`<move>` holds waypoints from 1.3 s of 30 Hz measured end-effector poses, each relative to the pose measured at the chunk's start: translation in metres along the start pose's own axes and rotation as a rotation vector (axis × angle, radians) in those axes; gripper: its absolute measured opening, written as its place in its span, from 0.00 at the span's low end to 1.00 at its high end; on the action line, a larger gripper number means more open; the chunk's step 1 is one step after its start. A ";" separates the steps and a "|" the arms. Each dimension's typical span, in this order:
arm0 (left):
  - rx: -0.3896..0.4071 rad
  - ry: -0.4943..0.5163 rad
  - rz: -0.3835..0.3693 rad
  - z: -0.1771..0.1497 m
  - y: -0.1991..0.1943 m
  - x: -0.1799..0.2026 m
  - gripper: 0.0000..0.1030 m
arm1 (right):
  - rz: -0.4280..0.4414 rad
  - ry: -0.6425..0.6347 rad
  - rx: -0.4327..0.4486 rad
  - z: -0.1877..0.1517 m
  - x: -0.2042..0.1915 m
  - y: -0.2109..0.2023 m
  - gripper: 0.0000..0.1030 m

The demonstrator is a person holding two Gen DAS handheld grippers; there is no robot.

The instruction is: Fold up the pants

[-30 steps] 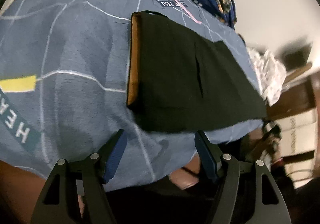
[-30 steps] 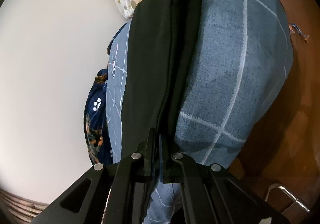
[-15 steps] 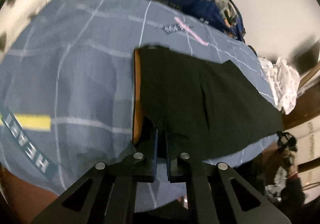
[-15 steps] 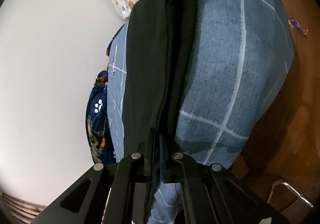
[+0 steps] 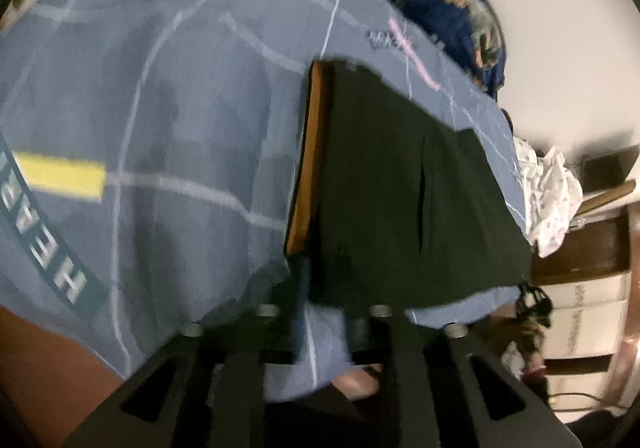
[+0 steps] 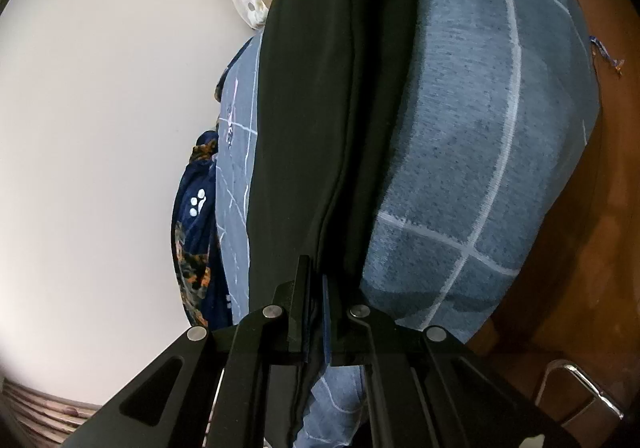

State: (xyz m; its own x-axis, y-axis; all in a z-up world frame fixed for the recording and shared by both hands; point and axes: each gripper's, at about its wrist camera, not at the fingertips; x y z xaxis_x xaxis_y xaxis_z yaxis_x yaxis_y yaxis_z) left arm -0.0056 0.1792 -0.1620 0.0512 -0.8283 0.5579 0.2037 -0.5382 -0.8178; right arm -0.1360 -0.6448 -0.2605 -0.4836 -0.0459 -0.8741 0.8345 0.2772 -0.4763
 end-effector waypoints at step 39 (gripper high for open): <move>0.157 0.064 0.085 0.004 0.007 0.023 0.11 | 0.054 -0.083 0.016 -0.013 -0.018 0.002 0.39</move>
State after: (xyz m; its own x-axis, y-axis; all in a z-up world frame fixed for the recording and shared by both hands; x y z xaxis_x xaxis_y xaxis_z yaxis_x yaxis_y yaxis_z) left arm 0.0015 0.1570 -0.1547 0.0131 -0.8807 0.4735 0.3520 -0.4391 -0.8266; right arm -0.1294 -0.6306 -0.2441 -0.4149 -0.1112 -0.9030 0.8630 0.2662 -0.4293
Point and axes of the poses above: each gripper's, at about its wrist camera, not at the fingertips, and y roughly the way its jaws point, x to its right, z to its top, and after that the axes turned 3 degrees about y, right-handed
